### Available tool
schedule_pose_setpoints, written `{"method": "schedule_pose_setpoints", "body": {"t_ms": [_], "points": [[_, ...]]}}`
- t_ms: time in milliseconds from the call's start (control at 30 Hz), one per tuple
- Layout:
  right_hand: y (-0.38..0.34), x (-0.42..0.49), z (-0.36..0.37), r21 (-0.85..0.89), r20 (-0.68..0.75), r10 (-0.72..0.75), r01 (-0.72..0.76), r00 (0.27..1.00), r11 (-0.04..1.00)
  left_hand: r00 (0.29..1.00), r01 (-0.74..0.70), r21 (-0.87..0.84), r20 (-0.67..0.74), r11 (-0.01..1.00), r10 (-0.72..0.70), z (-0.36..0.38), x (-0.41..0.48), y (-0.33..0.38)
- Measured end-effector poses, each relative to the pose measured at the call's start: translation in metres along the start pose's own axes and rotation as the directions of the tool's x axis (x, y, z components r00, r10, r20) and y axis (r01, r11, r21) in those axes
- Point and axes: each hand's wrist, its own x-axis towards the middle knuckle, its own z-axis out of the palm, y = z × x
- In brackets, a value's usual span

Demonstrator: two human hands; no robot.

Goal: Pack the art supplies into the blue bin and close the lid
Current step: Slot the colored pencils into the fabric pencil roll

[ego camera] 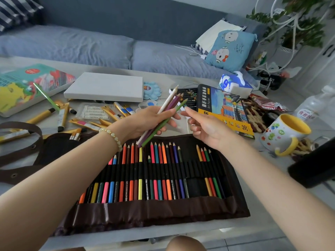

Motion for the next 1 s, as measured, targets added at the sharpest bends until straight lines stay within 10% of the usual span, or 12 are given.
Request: {"method": "schedule_pose_setpoints", "body": {"t_ms": [367,500,733,1000], "points": [[0.006,0.005,-0.016,0.336,-0.036,-0.047,0.057,0.998,0.94,0.998,0.052,-0.034,-0.018,0.998,-0.053,0.026,0.01,0.006],[0.001,0.003,-0.031,0.334,-0.068,-0.074,0.093,0.995,0.938,0.975,0.078,0.388,-0.221,0.918,0.01,0.012,0.024,-0.006],[0.002,0.0,-0.033,0.119,-0.144,-0.17,0.188,0.975,0.975,0.982,0.153,0.739,-0.039,0.656,-0.185,0.008,0.024,-0.01],[0.002,-0.002,-0.031,-0.002,-0.081,-0.185,0.186,0.979,0.983,0.978,0.175,0.432,0.03,0.885,-0.208,-0.001,0.02,-0.012]]}}
